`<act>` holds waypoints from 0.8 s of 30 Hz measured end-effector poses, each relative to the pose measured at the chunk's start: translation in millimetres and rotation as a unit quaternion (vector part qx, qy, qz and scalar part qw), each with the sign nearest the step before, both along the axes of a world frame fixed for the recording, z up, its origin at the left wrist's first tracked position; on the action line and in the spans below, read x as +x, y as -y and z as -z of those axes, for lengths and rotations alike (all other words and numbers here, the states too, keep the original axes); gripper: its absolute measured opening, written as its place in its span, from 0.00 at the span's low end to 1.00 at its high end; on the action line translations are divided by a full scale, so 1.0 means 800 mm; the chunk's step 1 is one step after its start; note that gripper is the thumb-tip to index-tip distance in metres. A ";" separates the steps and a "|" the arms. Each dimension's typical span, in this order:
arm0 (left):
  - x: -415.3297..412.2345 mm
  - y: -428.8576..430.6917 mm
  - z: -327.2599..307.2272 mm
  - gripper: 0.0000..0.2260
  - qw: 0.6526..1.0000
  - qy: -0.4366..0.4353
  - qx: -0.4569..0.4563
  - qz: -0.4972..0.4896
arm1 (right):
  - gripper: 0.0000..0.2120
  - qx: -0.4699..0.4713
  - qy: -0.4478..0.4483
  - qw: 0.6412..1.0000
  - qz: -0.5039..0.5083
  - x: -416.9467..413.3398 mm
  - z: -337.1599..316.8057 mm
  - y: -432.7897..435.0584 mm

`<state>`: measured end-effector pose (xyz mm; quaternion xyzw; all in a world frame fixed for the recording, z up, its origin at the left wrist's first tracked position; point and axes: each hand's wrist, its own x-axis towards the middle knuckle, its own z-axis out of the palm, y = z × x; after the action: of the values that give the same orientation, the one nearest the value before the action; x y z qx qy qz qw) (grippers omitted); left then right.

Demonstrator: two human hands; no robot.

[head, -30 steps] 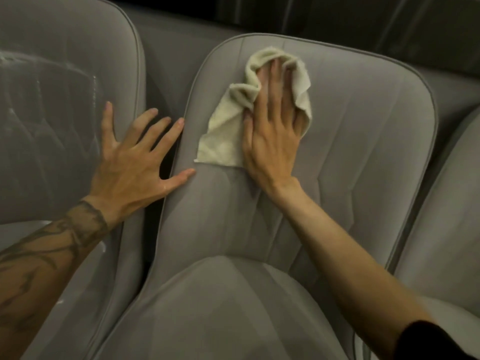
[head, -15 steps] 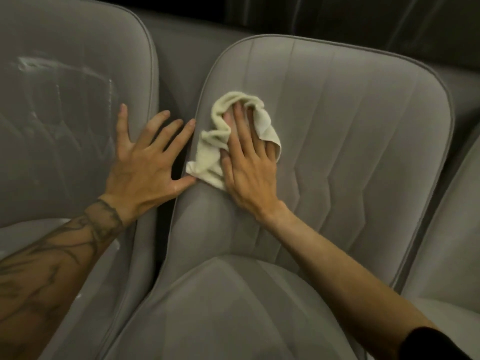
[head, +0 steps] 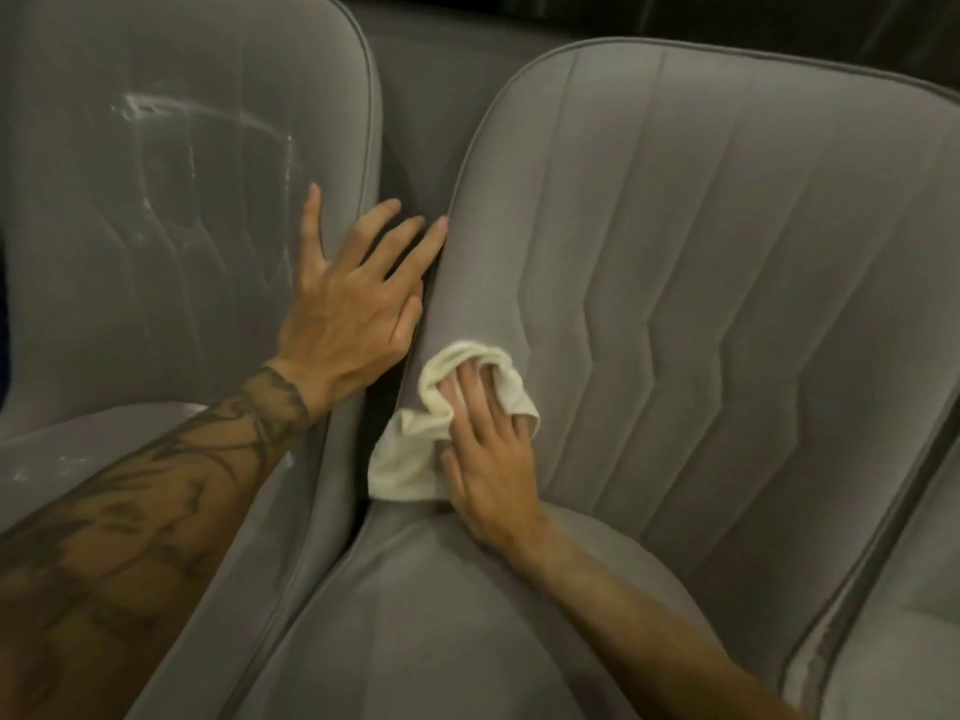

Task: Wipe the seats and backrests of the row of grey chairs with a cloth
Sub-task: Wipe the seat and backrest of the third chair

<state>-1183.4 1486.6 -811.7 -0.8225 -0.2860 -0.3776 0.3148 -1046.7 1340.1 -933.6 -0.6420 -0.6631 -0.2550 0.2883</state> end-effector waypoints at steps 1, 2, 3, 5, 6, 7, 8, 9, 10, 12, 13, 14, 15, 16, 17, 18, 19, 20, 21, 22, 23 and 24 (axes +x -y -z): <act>0.000 0.000 0.000 0.24 1.000 0.001 0.001 -0.001 | 0.38 -0.007 0.017 1.000 -0.001 0.000 0.010 0.006; 0.000 0.000 0.000 0.24 1.000 0.000 0.002 -0.003 | 0.37 -0.005 0.035 0.999 0.000 0.007 0.005 0.006; 0.000 -0.001 0.001 0.24 1.000 -0.002 0.003 -0.006 | 0.34 0.006 0.049 0.999 0.006 0.019 -0.012 0.001; 0.000 -0.003 0.003 0.24 1.000 -0.004 0.006 -0.006 | 0.29 0.051 0.056 0.996 0.040 0.044 -0.065 -0.023; -0.001 -0.005 0.003 0.24 1.000 -0.002 0.005 -0.004 | 0.28 0.080 0.039 0.994 0.065 0.056 -0.096 -0.038; -0.001 -0.006 0.003 0.25 1.000 0.001 0.003 -0.002 | 0.28 0.110 0.013 0.990 0.087 0.062 -0.123 -0.052; -0.001 -0.006 0.003 0.25 1.000 0.002 0.003 -0.001 | 0.29 0.135 -0.019 0.986 0.101 0.062 -0.137 -0.064; -0.001 -0.006 0.003 0.26 1.000 0.001 0.003 -0.001 | 0.30 0.151 -0.044 0.982 0.107 0.056 -0.136 -0.071; 0.000 -0.005 0.004 0.26 1.000 -0.001 0.003 -0.001 | 0.31 0.156 -0.060 0.980 0.103 0.046 -0.124 -0.071; 0.000 -0.004 0.004 0.25 1.000 0.001 0.002 -0.002 | 0.34 0.133 -0.081 0.985 0.079 0.023 -0.078 -0.055; 0.000 -0.003 0.003 0.24 1.000 0.001 -0.001 -0.004 | 0.35 0.107 -0.080 0.989 0.068 0.014 -0.053 -0.041; 0.000 -0.001 0.002 0.24 1.000 -0.001 -0.004 -0.006 | 0.35 0.078 -0.071 0.993 0.060 0.009 -0.032 -0.025; 0.000 0.000 0.000 0.25 1.000 -0.003 -0.007 -0.007 | 0.34 0.053 -0.051 0.996 0.056 0.012 -0.021 -0.012; -0.001 0.001 -0.001 0.25 1.000 -0.005 -0.010 -0.009 | 0.32 0.040 -0.026 0.997 0.056 0.023 -0.024 -0.005; -0.001 0.002 -0.001 0.25 1.000 -0.006 -0.010 -0.009 | 0.29 0.046 0.000 0.997 0.064 0.039 -0.040 -0.006; 0.000 0.002 0.000 0.25 1.000 -0.005 -0.008 -0.009 | 0.27 0.067 0.017 0.994 0.079 0.056 -0.064 -0.012; 0.000 0.002 0.000 0.25 1.000 -0.005 -0.007 -0.010 | 0.27 0.100 0.023 0.989 0.105 0.073 -0.095 -0.023; -0.001 0.002 0.000 0.25 1.000 -0.006 -0.008 -0.009 | 0.27 0.136 0.018 0.981 0.140 0.090 -0.129 -0.035; -0.001 0.000 0.000 0.26 1.000 -0.008 -0.011 -0.009 | 0.27 0.168 0.010 0.970 0.174 0.102 -0.159 -0.047; -0.001 0.000 0.001 0.26 1.000 -0.008 -0.013 -0.007 | 0.28 0.190 0.003 0.962 0.198 0.108 -0.176 -0.055; -0.001 -0.001 0.001 0.27 1.000 -0.007 -0.011 -0.006 | 0.29 0.199 0.001 0.959 0.204 0.108 -0.176 -0.060; -0.001 -0.001 0.001 0.27 1.000 -0.006 -0.010 -0.005 | 0.30 0.189 0.000 0.962 0.198 0.103 -0.159 -0.058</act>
<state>-1184.1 1487.5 -812.4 -0.8266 -0.2914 -0.3681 0.3105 -964.6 1386.7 -806.6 -0.6946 -0.4622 -0.4276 0.3477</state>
